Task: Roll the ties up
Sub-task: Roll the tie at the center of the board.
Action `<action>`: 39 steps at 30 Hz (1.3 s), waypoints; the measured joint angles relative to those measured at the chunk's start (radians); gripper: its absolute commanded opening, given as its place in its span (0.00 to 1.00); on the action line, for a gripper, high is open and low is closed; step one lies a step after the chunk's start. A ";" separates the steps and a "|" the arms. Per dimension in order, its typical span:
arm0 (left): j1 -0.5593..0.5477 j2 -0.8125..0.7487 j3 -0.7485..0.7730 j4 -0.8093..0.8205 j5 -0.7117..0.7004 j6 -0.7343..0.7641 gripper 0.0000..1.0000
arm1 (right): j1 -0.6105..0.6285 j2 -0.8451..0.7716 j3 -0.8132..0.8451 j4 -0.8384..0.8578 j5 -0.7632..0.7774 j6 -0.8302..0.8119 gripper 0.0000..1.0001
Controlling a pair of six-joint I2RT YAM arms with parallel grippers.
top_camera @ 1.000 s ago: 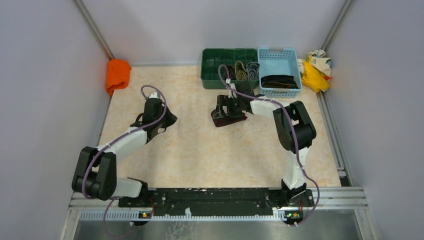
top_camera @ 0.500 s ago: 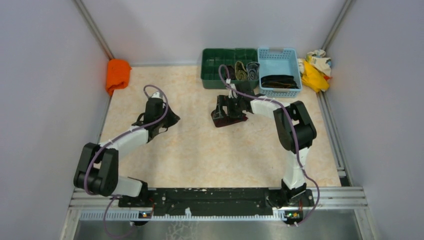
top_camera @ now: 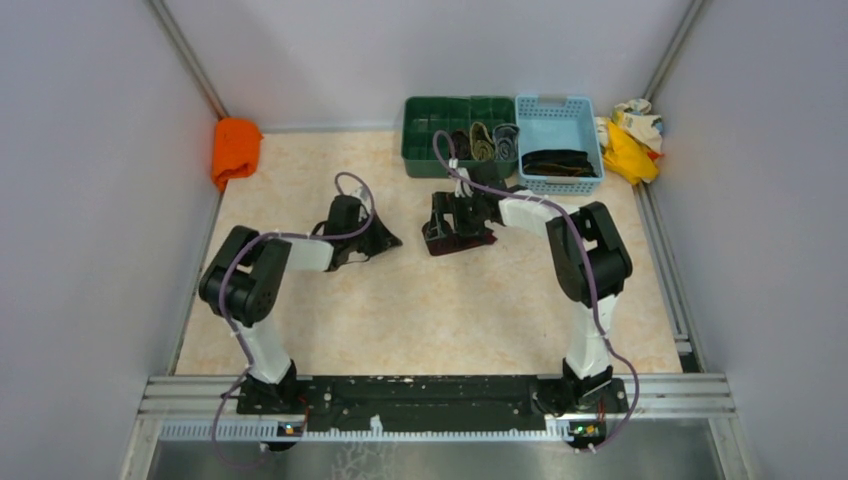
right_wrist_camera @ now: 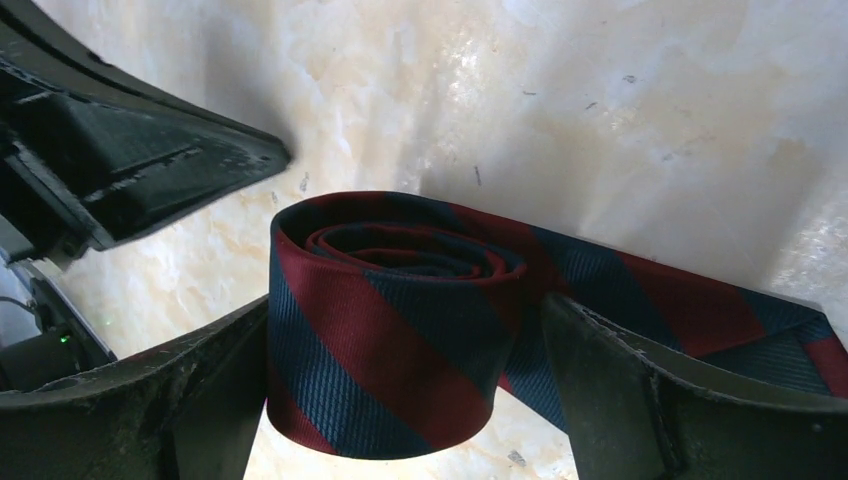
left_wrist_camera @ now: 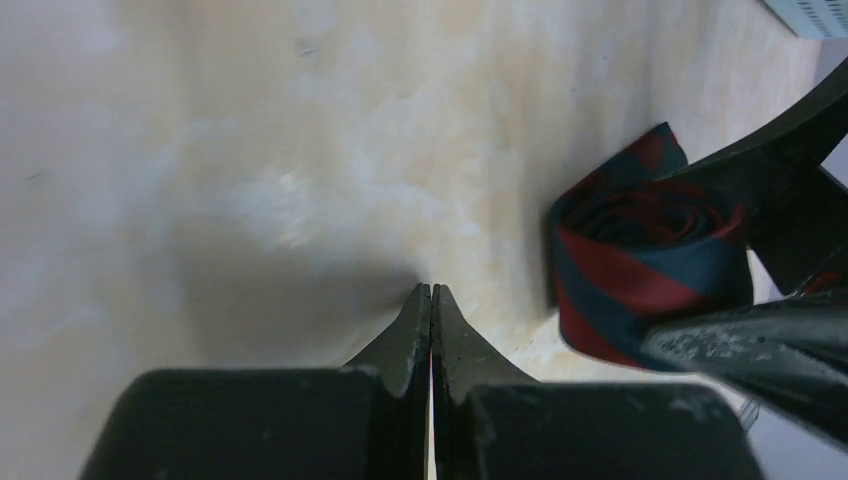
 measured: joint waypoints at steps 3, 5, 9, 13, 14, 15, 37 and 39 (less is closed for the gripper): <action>-0.035 0.058 0.051 0.032 0.022 -0.014 0.00 | 0.014 0.000 0.011 -0.018 0.006 -0.004 0.98; -0.054 0.090 0.081 0.047 0.033 -0.023 0.00 | 0.023 0.000 0.012 -0.020 0.006 -0.006 0.97; -0.087 0.140 0.134 0.065 0.046 -0.037 0.00 | 0.030 0.001 0.012 -0.025 0.006 -0.011 0.98; -0.112 0.154 0.145 0.077 0.051 -0.047 0.00 | 0.030 0.001 0.012 -0.025 0.006 -0.011 0.99; -0.116 0.156 0.145 0.079 0.054 -0.051 0.00 | 0.030 0.001 0.012 -0.025 0.006 -0.011 0.99; -0.119 0.158 0.145 0.082 0.056 -0.054 0.00 | 0.030 0.001 0.012 -0.024 0.007 -0.011 0.99; -0.134 0.159 0.128 0.114 0.061 -0.069 0.00 | 0.142 -0.012 0.130 -0.179 0.328 -0.097 0.99; -0.134 0.159 0.127 0.115 0.061 -0.069 0.00 | 0.174 -0.012 0.150 -0.204 0.393 -0.105 0.99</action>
